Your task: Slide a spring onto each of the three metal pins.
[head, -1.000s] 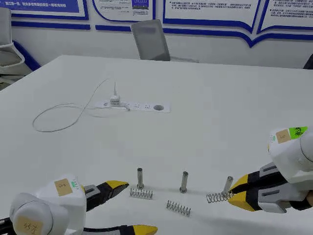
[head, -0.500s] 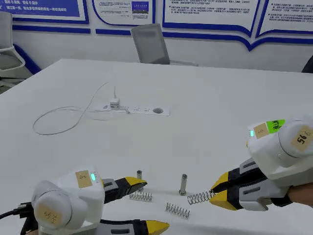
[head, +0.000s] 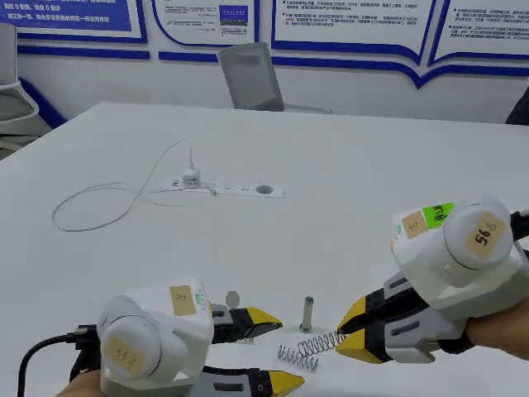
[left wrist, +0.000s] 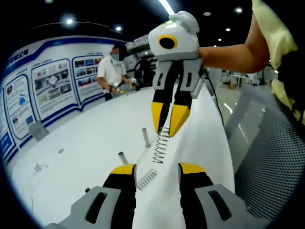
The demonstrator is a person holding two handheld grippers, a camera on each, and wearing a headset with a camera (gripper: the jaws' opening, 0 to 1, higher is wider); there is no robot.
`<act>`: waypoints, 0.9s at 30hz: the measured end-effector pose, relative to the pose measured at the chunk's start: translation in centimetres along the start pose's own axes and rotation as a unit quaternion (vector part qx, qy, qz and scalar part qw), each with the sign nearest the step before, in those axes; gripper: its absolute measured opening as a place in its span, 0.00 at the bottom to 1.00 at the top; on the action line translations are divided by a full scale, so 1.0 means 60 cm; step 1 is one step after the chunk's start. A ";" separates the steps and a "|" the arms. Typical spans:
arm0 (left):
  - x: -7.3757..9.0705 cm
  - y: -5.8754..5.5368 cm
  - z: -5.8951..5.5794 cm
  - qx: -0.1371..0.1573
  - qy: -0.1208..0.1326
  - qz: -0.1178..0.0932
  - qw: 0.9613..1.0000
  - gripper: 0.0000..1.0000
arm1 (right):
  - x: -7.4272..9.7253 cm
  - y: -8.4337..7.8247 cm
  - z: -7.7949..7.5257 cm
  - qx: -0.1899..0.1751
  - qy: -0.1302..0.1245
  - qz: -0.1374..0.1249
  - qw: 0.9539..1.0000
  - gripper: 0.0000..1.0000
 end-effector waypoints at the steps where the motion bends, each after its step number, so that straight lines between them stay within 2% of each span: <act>1: -0.001 0.000 0.000 -0.002 -0.001 0.001 1.000 0.34 | -0.001 0.002 0.001 0.002 0.001 0.000 1.000 0.11; 11: -0.004 0.002 -0.005 -0.014 -0.004 0.005 1.000 0.25 | -0.008 0.014 0.012 0.015 0.013 0.005 1.000 0.11; 19: -0.005 0.003 -0.007 -0.017 -0.006 0.002 1.000 0.13 | -0.006 0.024 0.018 0.022 0.015 0.002 1.000 0.11; 27: -0.006 0.002 -0.009 -0.015 -0.008 0.004 1.000 0.12 | -0.003 0.035 0.021 0.024 0.014 -0.010 1.000 0.11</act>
Point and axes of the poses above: the centre of the closed fingertips' face, and the gripper's own axes: x roughly backward along the fingers, z roughly to its left, y roughly out of its top, the point moved 5 cm from there along x, roughly backward along the fingers, and after that the axes turned 5 degrees about -y, right-handed, at the moved point
